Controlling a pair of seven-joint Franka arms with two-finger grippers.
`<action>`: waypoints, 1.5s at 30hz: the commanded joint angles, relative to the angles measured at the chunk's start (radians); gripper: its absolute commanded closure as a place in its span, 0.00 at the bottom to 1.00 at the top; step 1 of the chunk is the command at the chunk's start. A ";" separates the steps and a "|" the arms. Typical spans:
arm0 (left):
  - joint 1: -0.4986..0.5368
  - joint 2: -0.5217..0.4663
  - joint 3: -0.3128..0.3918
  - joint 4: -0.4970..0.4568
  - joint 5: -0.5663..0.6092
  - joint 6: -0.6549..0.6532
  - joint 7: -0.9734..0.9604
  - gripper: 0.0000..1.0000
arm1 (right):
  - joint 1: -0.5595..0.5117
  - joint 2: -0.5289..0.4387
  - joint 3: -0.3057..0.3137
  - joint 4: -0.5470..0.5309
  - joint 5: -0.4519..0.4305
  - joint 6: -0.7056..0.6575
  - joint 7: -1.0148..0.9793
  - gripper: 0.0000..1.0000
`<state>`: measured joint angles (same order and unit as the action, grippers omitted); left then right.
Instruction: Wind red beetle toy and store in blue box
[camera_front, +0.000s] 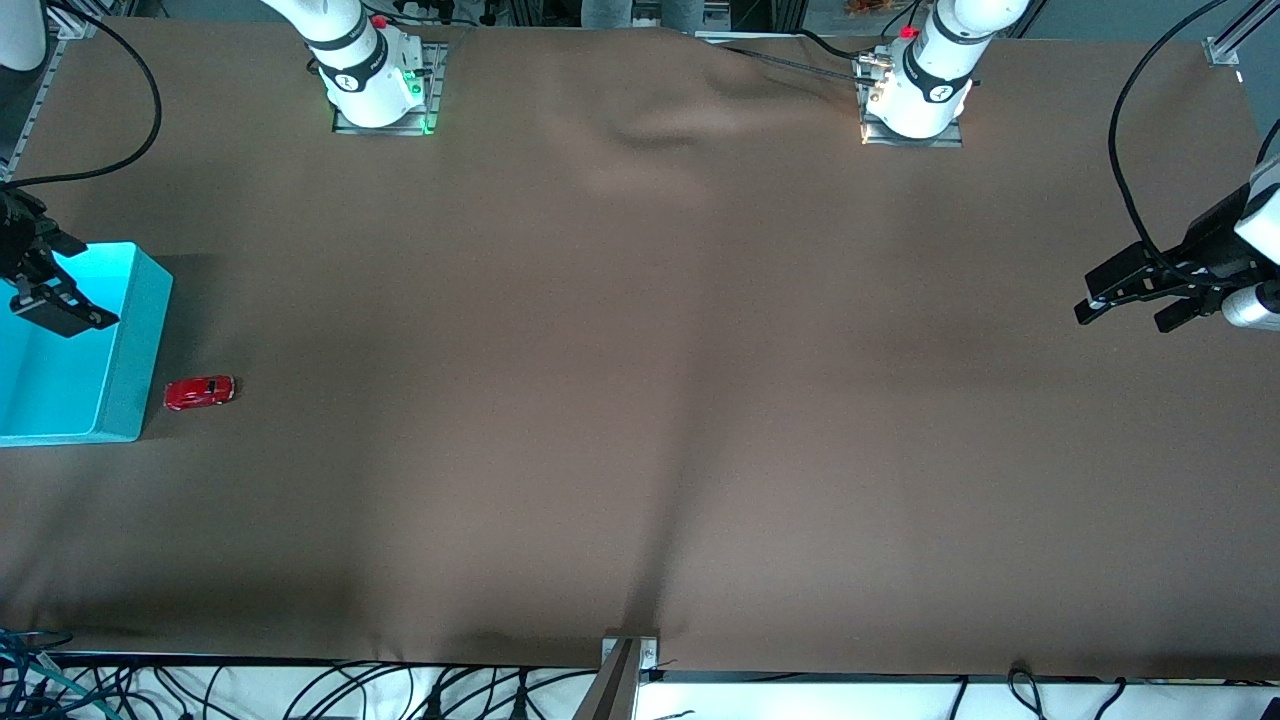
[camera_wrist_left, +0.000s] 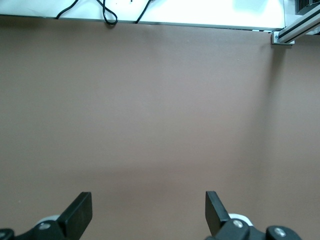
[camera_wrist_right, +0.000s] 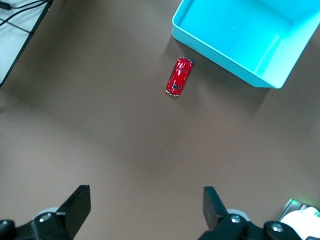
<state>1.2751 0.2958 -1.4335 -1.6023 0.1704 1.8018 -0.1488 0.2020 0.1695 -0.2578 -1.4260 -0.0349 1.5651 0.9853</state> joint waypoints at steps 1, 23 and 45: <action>-0.019 0.011 0.010 0.027 -0.022 -0.024 -0.008 0.00 | -0.013 0.004 -0.008 -0.008 0.016 -0.005 0.127 0.00; -0.785 -0.072 0.798 0.191 -0.112 -0.229 0.009 0.00 | -0.092 0.096 -0.018 -0.022 0.127 0.001 0.199 0.00; -1.416 -0.164 1.515 0.170 -0.201 -0.294 0.063 0.00 | -0.171 0.117 -0.035 -0.310 0.095 0.368 0.191 0.00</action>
<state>-0.1602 0.1446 0.0639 -1.4136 0.0001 1.5145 -0.1371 0.0515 0.3073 -0.2927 -1.6650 0.0734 1.8583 1.1719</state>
